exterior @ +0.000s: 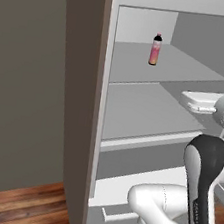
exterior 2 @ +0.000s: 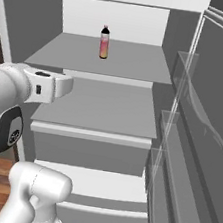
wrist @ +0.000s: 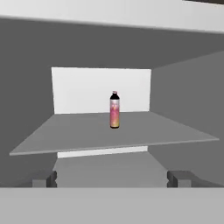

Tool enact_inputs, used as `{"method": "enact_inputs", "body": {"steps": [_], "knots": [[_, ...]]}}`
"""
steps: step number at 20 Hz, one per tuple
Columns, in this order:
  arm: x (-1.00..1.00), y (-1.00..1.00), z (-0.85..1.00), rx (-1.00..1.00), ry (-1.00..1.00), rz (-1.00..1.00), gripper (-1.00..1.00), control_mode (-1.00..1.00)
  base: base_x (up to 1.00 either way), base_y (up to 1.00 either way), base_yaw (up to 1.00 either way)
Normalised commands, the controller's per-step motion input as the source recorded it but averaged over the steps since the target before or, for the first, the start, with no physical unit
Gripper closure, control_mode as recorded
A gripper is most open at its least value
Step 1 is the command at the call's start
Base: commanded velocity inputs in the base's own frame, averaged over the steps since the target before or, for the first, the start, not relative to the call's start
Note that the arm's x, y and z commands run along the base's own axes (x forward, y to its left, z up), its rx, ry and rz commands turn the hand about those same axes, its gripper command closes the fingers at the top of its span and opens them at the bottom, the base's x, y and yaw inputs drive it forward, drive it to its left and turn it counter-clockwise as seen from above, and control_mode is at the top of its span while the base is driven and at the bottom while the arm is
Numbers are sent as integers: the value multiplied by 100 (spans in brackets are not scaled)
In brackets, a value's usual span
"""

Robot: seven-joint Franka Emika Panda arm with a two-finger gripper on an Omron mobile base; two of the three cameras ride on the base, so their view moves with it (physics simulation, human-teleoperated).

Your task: Open the fridge, grab two sodas, and place both sodas inside the bowl with ice on the dining counter.

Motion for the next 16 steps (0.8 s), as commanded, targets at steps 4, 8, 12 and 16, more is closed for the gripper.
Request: {"method": "enact_inputs", "body": {"steps": [4, 8, 12, 16], "knots": [[13, 0, 5, 0, -9, 0, -100, -100, 0, 0, 0], [4, -1, 0, 1, -2, 0, -100, -100, 0, 0, 0], [31, 0, 1, 3, -2, 0, -100, -100, 0, 0, 0], [51, 0, 6, 6, -4, 0, -100, -100, 0, 0, 0]]}}
